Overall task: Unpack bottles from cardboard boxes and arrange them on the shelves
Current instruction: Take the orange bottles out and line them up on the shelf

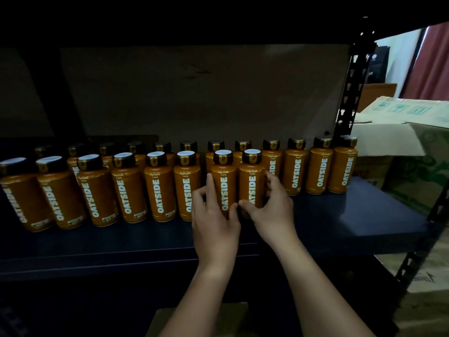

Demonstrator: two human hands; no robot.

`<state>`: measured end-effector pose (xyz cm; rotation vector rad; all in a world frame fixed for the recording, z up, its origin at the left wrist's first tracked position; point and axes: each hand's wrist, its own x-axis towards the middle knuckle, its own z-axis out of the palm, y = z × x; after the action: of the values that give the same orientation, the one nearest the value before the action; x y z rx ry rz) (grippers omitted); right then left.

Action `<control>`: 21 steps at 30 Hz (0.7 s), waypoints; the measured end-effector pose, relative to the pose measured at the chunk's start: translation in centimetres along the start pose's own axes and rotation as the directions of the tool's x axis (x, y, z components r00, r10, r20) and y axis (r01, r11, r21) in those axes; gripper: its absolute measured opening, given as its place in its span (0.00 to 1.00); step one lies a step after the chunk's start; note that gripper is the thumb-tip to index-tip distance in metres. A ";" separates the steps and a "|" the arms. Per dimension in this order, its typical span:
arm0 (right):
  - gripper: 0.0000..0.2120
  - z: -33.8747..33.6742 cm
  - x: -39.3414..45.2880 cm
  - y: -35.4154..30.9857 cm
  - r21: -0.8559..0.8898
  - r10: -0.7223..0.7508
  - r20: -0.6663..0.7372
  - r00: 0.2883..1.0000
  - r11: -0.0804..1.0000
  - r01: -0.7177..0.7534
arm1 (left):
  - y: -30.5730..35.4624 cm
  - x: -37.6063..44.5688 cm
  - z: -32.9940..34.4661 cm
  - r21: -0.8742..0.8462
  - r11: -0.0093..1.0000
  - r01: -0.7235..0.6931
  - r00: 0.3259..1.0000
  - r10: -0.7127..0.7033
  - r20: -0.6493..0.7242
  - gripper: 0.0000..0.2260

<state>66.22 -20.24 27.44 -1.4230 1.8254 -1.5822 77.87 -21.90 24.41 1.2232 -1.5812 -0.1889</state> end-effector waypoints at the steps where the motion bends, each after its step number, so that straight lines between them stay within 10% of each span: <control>1: 0.42 0.0 0.0 -0.1 -0.004 0.001 0.004 1.000 1.000 -0.001 | 0.0 0.0 0.0 0.000 1.000 0.011 1.000 -0.011 -0.004 0.39; 21: 0.42 0.2 -0.5 -0.7 -0.102 -0.057 0.054 0.997 0.993 0.062 | 0.1 0.0 -0.1 -0.030 0.998 0.056 0.997 -0.057 -0.053 0.37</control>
<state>66.92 -19.82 27.81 -1.5623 1.8766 -1.4837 77.92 -21.82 24.53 1.2419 -1.4933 -0.2125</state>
